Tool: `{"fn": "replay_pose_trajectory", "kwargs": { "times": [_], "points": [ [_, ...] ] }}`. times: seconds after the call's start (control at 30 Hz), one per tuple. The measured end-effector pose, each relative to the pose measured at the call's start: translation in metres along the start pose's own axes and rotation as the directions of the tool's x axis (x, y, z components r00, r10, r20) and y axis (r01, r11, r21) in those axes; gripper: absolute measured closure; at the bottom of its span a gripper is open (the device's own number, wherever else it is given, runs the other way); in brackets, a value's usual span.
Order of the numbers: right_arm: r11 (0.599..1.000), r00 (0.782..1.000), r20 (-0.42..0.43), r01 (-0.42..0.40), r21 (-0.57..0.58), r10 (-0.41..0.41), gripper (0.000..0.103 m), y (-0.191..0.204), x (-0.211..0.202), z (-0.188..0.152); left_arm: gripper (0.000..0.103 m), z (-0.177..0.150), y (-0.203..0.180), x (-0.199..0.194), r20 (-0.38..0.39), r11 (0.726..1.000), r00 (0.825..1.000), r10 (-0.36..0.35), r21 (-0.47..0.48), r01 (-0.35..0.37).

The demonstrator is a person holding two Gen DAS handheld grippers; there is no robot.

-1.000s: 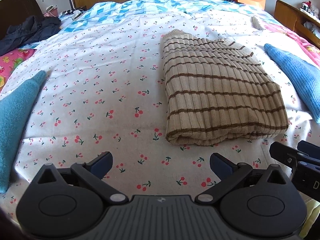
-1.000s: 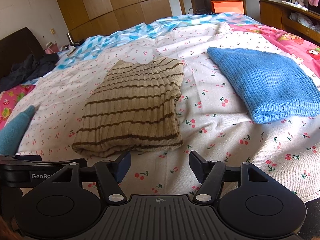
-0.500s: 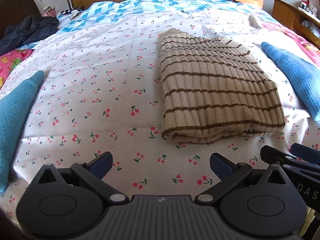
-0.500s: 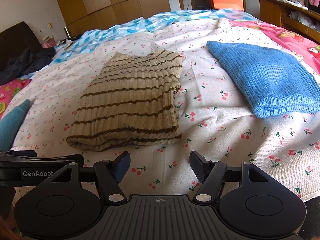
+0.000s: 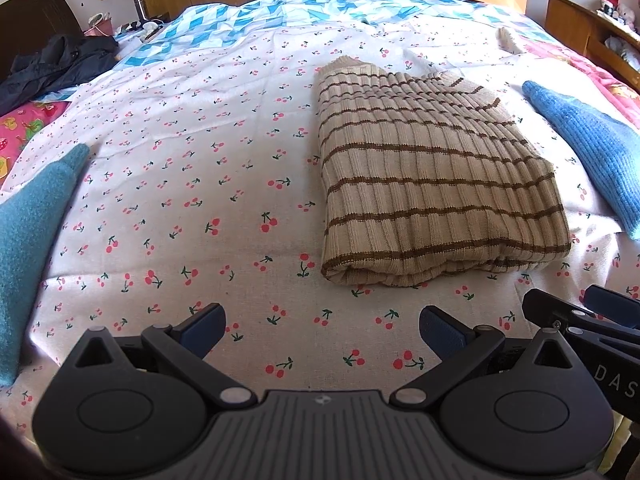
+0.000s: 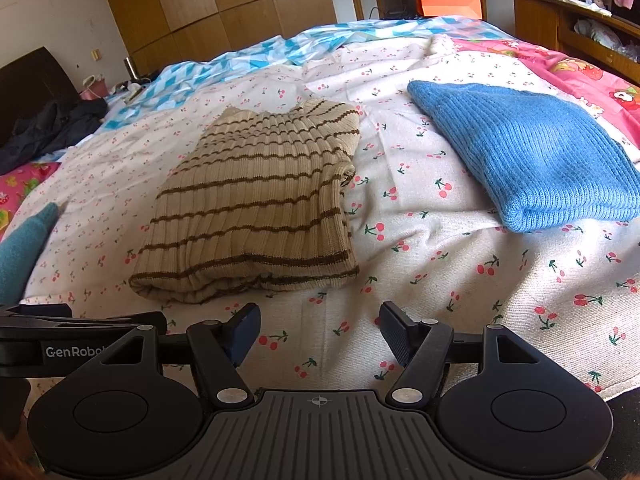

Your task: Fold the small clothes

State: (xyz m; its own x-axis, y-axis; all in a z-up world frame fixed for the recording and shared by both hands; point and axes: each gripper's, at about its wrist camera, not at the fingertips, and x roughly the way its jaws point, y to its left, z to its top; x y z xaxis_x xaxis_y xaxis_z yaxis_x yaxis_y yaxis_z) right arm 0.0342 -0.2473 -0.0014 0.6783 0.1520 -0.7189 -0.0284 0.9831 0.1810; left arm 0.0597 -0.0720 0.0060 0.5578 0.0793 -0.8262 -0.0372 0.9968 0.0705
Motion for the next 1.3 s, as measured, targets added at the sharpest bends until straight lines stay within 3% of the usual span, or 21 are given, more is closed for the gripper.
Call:
{"fn": "replay_pose_trajectory", "kwargs": {
  "times": [0.73, 1.3],
  "points": [
    [0.998, 1.000, -0.023, 0.015, -0.057, -0.016, 0.036, 0.011, -0.010, 0.035, 0.000, 0.025, 0.001, -0.006, -0.007, 1.000, 1.000, -0.013, -0.022, 0.013],
    [0.999, 0.998, -0.053, 0.014, -0.051, -0.017, 0.036, 0.007, -0.003, 0.044, 0.000, 0.032, 0.000, 0.000, -0.031, 0.999, 0.999, -0.022, -0.033, 0.021]
  ]
}}
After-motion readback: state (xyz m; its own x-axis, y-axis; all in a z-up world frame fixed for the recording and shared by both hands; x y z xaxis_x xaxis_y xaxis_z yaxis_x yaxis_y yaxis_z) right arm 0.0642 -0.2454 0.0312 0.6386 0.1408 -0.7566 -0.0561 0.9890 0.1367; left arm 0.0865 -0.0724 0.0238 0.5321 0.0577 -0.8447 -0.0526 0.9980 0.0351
